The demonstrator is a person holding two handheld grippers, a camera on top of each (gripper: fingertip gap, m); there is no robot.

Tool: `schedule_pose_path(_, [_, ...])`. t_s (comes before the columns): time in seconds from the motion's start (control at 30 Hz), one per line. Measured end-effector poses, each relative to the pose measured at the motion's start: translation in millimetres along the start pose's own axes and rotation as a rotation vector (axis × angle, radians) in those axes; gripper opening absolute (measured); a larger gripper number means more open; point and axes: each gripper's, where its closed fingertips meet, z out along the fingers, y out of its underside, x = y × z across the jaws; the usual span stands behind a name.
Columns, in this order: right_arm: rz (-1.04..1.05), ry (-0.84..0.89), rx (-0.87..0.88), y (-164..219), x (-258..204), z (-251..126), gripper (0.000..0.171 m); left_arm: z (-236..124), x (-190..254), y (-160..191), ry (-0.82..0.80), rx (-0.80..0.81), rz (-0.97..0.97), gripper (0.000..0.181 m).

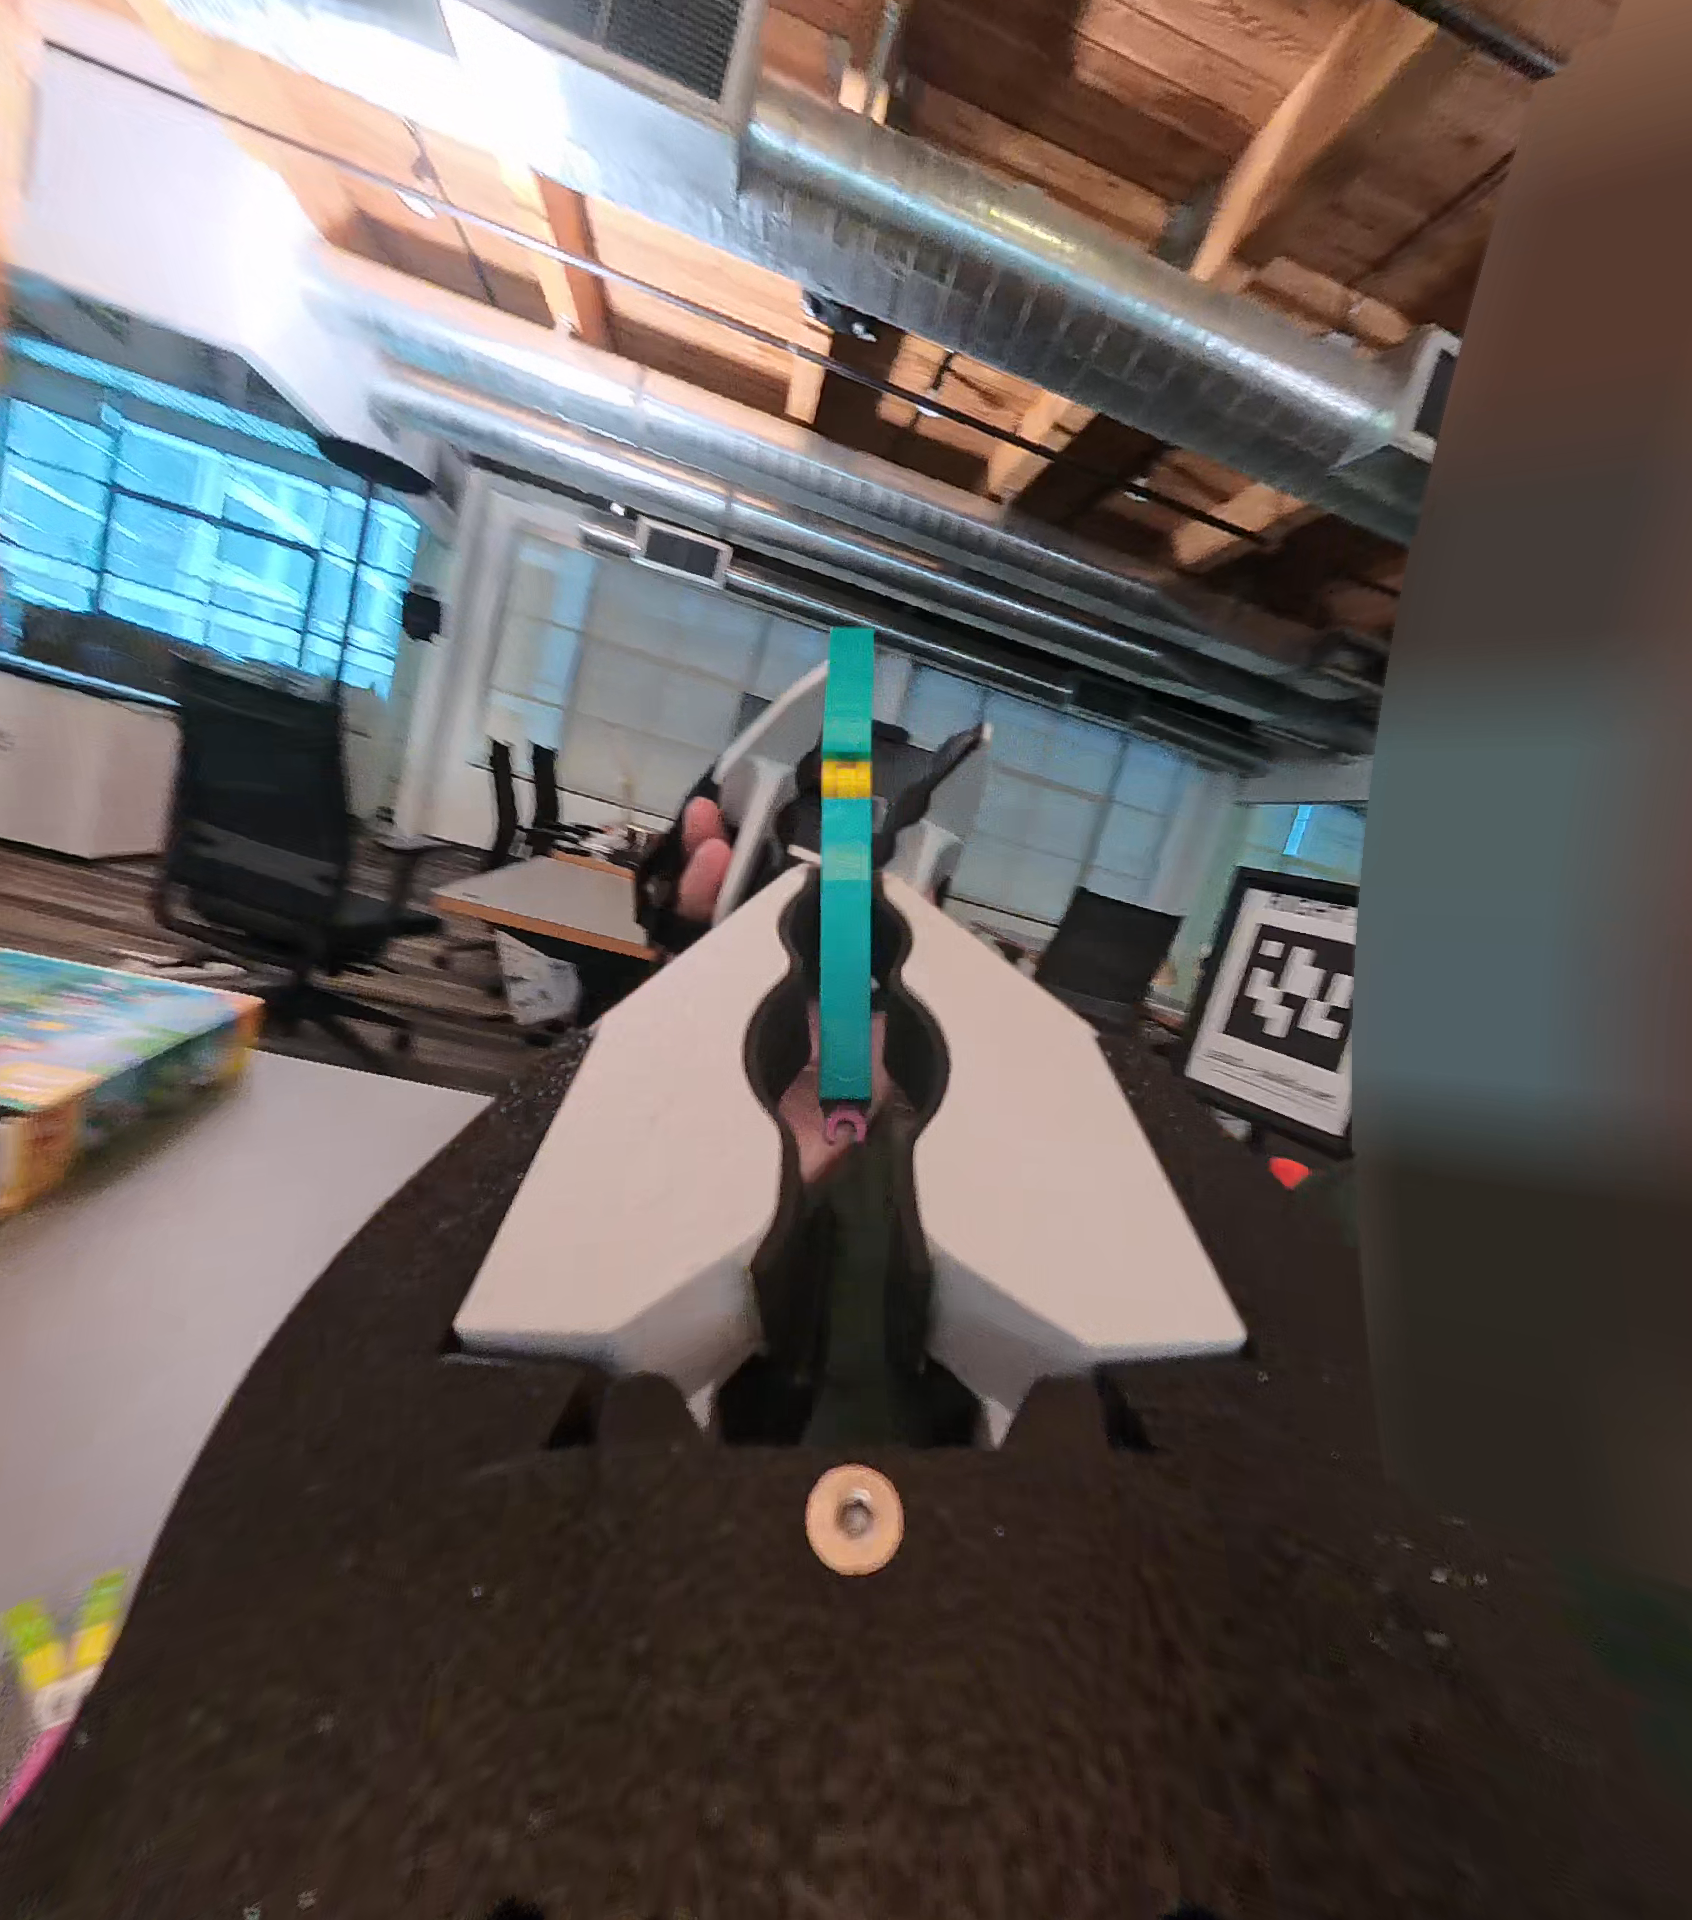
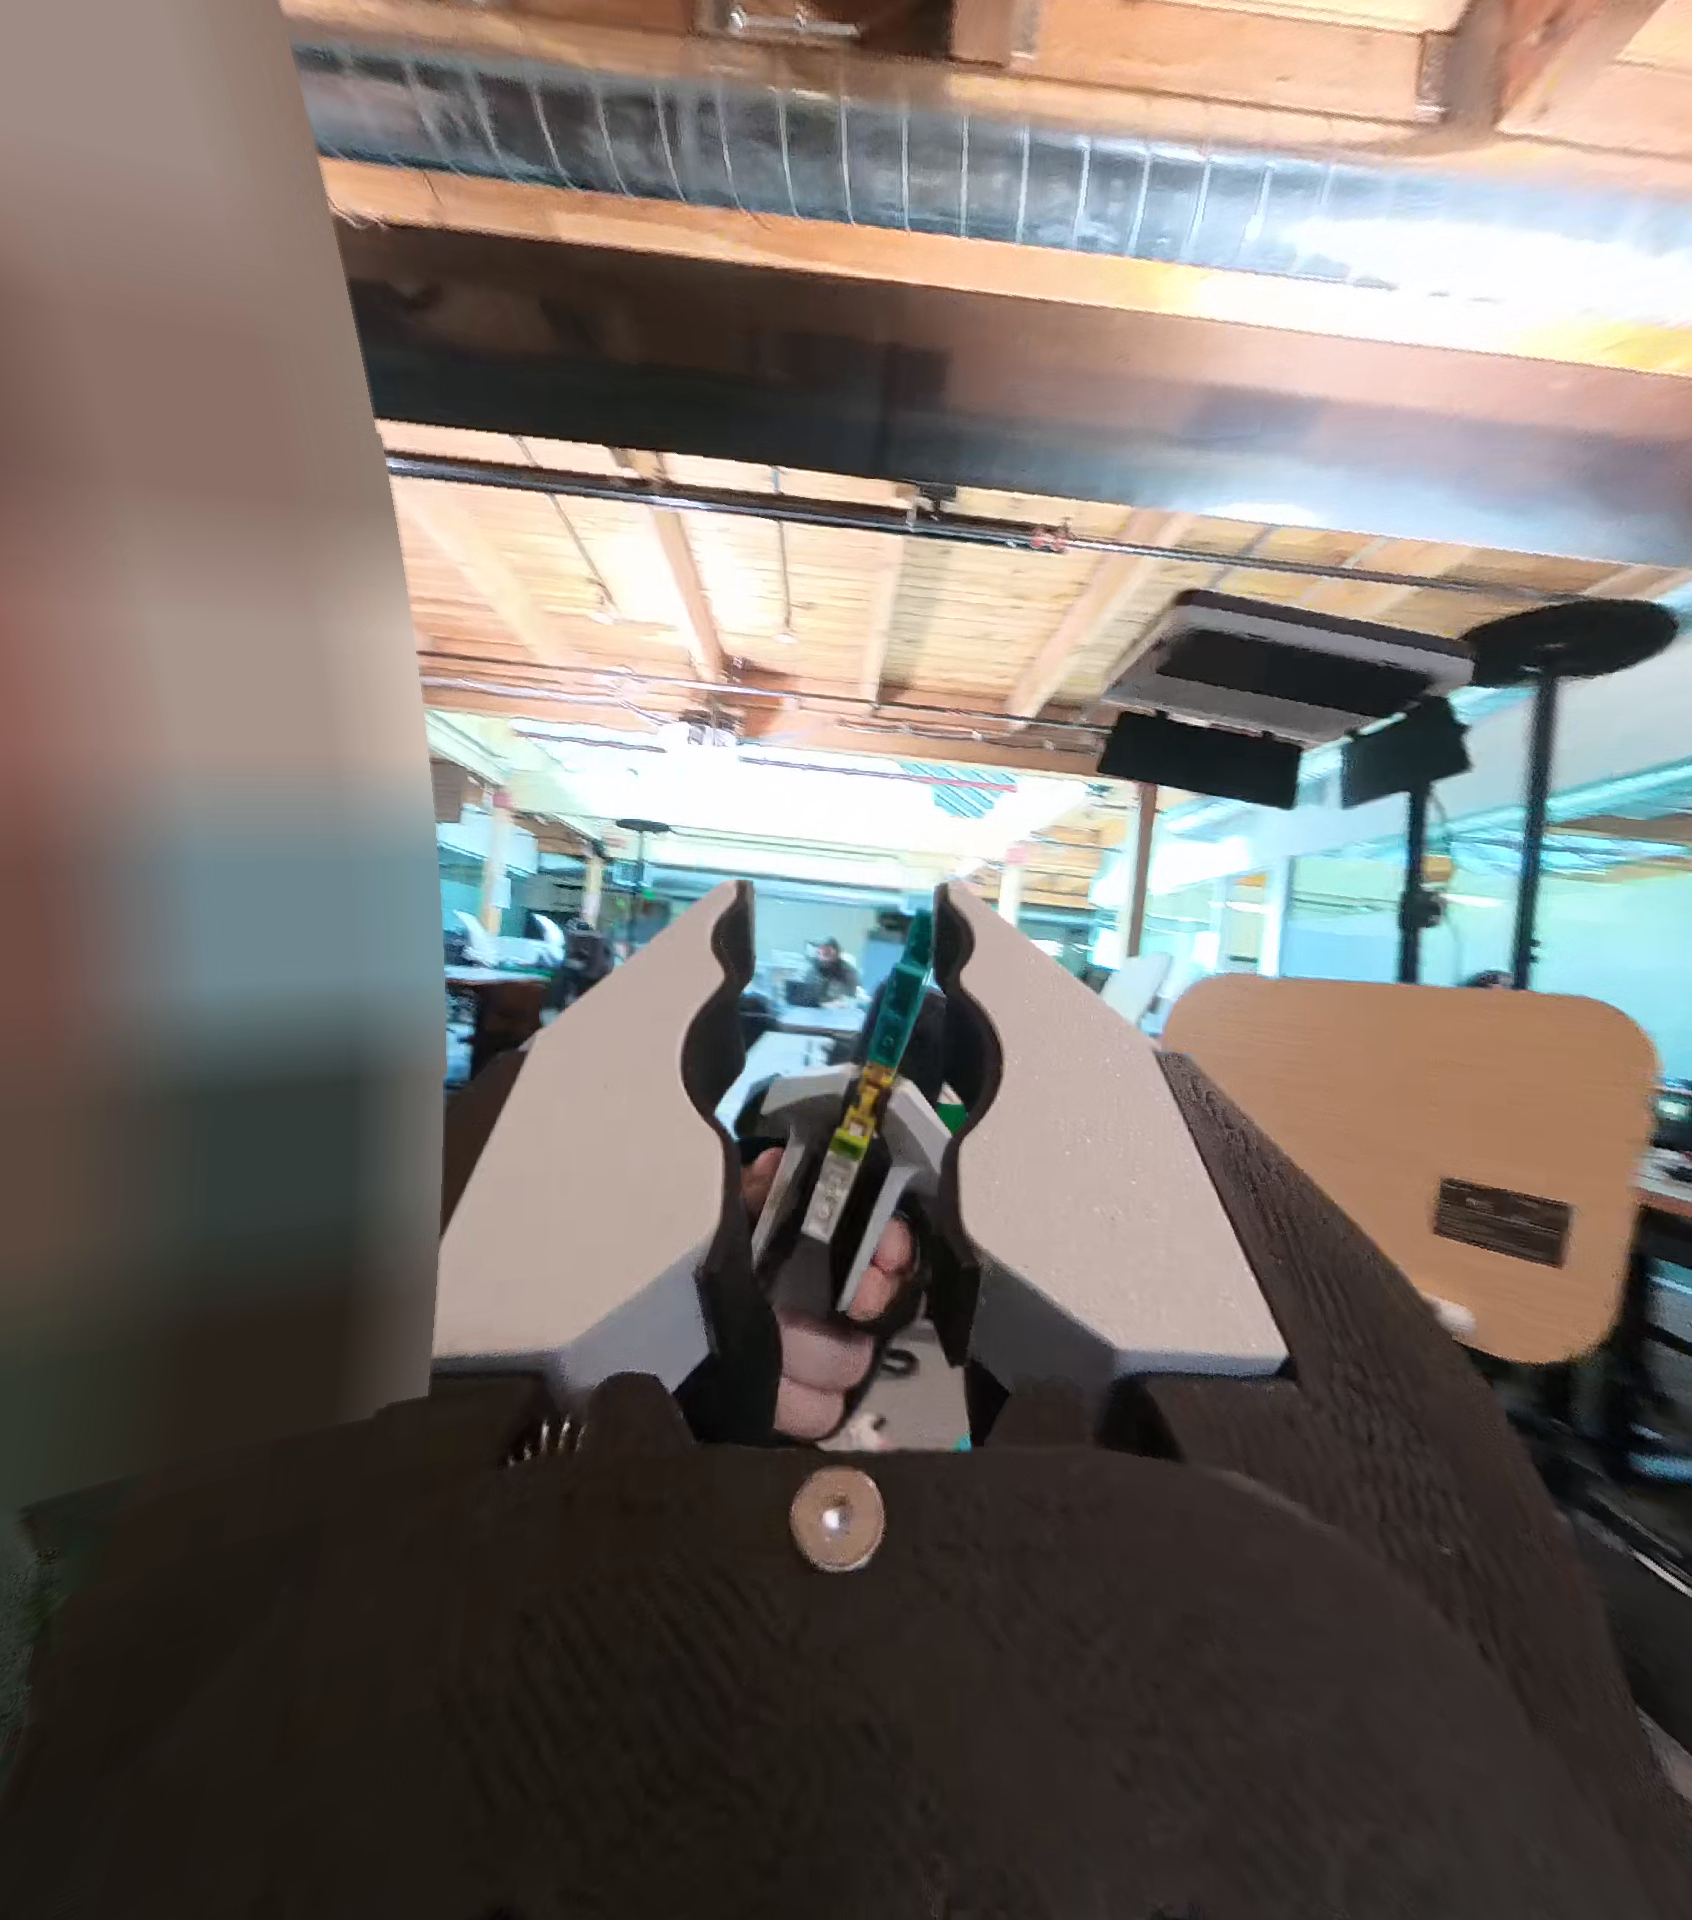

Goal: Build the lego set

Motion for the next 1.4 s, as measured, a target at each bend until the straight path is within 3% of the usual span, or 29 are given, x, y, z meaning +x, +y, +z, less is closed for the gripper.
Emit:
schedule_pose_path(0.2, [-0.081,0.182,-0.136,10.4,11.0,9.1,0.032,-4.9,-5.1,-4.9,-0.058,-0.002,0.079,0.006])
schedule_pose_path(0.4, [0.015,0.249,-0.321,37.8,10.4,20.1,0.027,0.6,2.5,4.2,-0.033,-0.067,0.122,0.006])
schedule_pose_path(0.6, [0.082,0.200,-0.337,44.0,3.5,24.2,0.009,5.9,7.0,17.6,-0.016,-0.152,0.147,0.005])
schedule_pose_path(0.8, [0.116,0.188,-0.334,45.8,1.9,26.7,0.006,9.5,6.3,28.9,-0.008,-0.207,0.146,0.006])
schedule_pose_path(0.9, [0.086,0.204,-0.316,43.5,3.9,28.3,0.024,12.1,6.9,29.1,-0.006,-0.187,0.145,0.005])
schedule_pose_path(1.0, [0.025,0.217,-0.258,29.1,6.6,21.3,0.027,7.5,7.5,13.3,0.007,-0.090,0.099,0.006])
schedule_pose_path(1.17, [0.011,0.182,-0.337,35.7,2.4,12.3,0.000,0.9,4.3,0.2,0.011,-0.014,0.059,0.006])
schedule_pose_path(1.4, [0.000,0.194,-0.354,41.9,2.9,18.7,0.000,5.1,6.6,7.9,0.023,-0.052,0.058,0.006])
